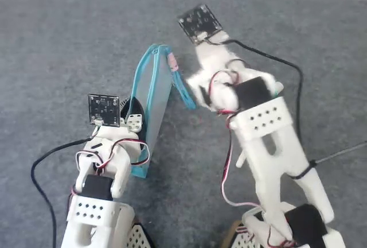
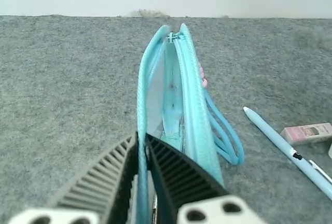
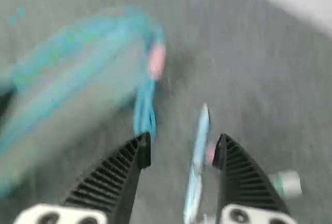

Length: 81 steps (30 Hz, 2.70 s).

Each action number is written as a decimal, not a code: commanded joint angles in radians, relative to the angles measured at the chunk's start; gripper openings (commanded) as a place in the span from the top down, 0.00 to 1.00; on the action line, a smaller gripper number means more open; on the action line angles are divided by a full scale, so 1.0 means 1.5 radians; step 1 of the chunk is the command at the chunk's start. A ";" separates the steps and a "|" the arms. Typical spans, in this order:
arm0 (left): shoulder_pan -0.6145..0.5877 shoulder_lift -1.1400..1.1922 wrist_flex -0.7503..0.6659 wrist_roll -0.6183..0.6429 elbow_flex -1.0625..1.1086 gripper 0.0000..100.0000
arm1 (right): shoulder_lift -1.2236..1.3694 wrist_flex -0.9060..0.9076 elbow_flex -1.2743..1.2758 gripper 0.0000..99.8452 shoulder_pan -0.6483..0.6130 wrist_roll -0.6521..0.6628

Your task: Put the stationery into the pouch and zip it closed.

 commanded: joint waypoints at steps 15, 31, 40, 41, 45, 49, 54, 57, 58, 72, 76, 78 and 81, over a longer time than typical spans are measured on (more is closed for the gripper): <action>0.003 0.002 -0.005 0.009 0.022 0.99 | -0.004 -0.036 0.288 0.80 0.204 -0.159; 0.006 0.001 -0.003 0.009 0.022 0.99 | 0.206 -0.128 0.292 0.80 0.232 -0.227; 0.027 0.006 0.002 0.092 -0.016 0.99 | 0.272 -0.138 0.273 0.89 0.231 -0.228; 0.027 0.006 0.009 0.096 -0.022 0.99 | 0.274 -0.138 0.273 0.89 0.232 -0.228; 0.019 0.003 0.032 0.104 -0.025 0.99 | 0.273 -0.132 0.273 0.90 0.234 -0.228; -0.017 0.002 0.029 0.104 -0.026 0.99 | 0.269 -0.132 0.273 0.98 0.234 -0.223; -0.044 0.005 0.030 0.102 -0.024 0.99 | 0.267 -0.132 0.273 0.99 0.233 -0.212; -0.041 0.002 0.029 0.102 -0.012 0.99 | 0.266 -0.126 0.273 0.99 0.234 -0.184; -0.040 0.002 0.029 0.102 -0.011 0.99 | 0.266 -0.118 0.272 0.99 0.234 -0.185; -0.039 0.001 0.016 0.085 0.009 0.99 | -0.041 -0.062 0.369 0.99 0.239 -0.144; -0.040 0.001 -0.019 0.073 0.026 0.99 | -0.141 -0.064 0.402 0.99 0.243 -0.128; -0.038 0.001 -0.023 0.073 0.028 0.99 | -0.168 -0.075 0.413 0.99 0.241 -0.126; -0.036 0.001 -0.021 0.073 0.029 0.99 | -0.181 -0.077 0.402 0.99 0.239 -0.126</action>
